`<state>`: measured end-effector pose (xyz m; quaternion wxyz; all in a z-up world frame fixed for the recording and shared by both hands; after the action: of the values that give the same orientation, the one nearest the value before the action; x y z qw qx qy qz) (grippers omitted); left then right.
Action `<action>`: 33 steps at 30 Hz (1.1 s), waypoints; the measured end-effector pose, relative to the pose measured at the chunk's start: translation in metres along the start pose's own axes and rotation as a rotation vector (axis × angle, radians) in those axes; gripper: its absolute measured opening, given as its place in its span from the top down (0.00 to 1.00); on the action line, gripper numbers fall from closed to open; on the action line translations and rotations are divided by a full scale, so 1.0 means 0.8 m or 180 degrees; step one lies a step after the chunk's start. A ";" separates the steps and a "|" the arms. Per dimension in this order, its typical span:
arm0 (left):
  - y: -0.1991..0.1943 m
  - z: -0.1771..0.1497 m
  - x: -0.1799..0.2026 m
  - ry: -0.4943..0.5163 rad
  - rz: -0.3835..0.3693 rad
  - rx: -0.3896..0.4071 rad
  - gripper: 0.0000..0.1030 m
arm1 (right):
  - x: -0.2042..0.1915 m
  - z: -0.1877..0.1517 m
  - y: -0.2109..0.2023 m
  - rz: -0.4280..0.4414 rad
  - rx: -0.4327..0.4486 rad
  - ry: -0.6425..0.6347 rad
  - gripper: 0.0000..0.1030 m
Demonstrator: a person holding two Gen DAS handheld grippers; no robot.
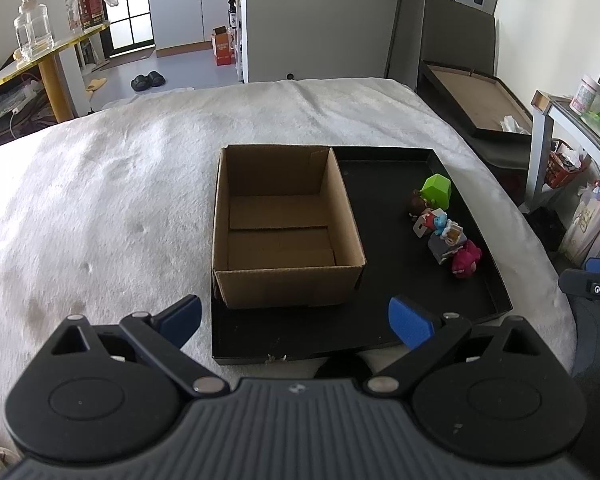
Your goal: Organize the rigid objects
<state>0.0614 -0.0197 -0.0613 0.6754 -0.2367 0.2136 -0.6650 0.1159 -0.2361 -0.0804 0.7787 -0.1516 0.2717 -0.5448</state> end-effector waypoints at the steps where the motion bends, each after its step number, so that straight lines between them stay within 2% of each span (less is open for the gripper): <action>1: -0.001 0.000 -0.001 0.0000 -0.0004 0.0006 0.03 | 0.000 0.001 0.000 0.0004 0.0007 -0.0003 0.00; 14: -0.011 0.011 0.011 0.0055 -0.0125 0.0116 0.03 | -0.018 0.008 -0.004 0.0117 0.0064 -0.0090 0.00; 33: -0.016 0.010 0.023 0.0137 -0.0236 0.0123 0.03 | -0.026 0.004 -0.009 0.0262 0.0074 -0.0104 0.00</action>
<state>0.0565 -0.0380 -0.0464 0.6500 -0.2170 0.2062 -0.6985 0.1071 -0.2197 -0.0692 0.8065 -0.1400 0.2586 -0.5128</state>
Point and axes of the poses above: each gripper's, at about its wrist camera, not at the fingertips, and y roughly the way its jaws point, x to its right, z to its top, the point moved 10 cm from there along y, roughly the way its jaws point, and after that the axes turned 14 degrees about x, right-handed, at the moved point
